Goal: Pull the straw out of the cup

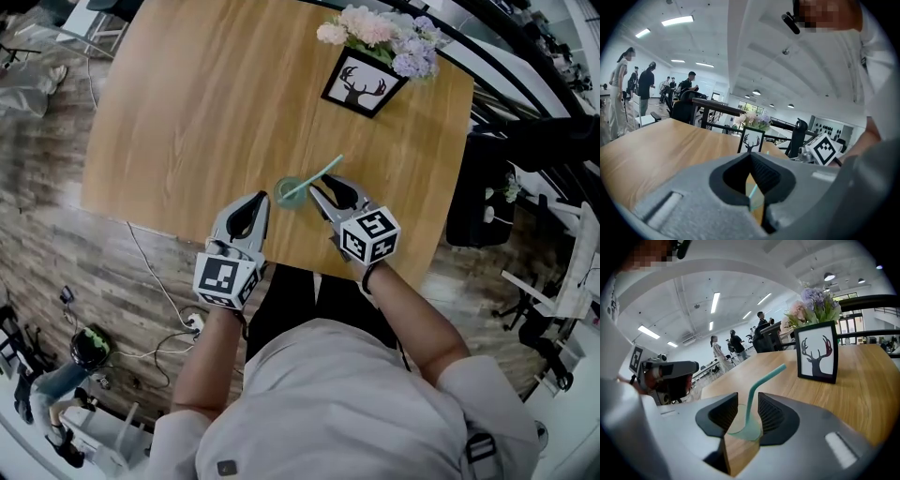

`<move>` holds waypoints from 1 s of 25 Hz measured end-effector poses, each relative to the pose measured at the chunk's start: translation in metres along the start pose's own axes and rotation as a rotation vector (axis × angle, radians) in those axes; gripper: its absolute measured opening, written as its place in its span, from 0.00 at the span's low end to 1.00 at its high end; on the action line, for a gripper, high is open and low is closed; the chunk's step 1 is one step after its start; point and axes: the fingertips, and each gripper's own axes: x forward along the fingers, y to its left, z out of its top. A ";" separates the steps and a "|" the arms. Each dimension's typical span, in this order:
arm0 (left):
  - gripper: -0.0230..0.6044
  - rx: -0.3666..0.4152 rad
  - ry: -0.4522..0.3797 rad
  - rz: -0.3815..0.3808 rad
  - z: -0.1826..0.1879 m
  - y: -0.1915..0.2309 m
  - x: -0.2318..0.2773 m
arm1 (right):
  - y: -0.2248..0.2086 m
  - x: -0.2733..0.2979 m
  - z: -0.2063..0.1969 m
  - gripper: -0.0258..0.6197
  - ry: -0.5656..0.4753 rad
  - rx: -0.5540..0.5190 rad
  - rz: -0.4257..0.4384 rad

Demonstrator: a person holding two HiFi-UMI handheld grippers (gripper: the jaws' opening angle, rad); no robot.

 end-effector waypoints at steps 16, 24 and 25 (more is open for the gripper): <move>0.04 -0.029 -0.006 0.019 -0.004 -0.003 0.003 | 0.005 0.002 0.019 0.10 -0.024 -0.042 0.041; 0.04 -0.018 -0.043 0.057 0.014 -0.026 -0.013 | 0.025 -0.029 0.047 0.10 -0.070 -0.096 0.089; 0.04 -0.012 -0.053 0.063 0.017 -0.029 -0.014 | 0.027 -0.033 0.050 0.10 -0.078 -0.104 0.096</move>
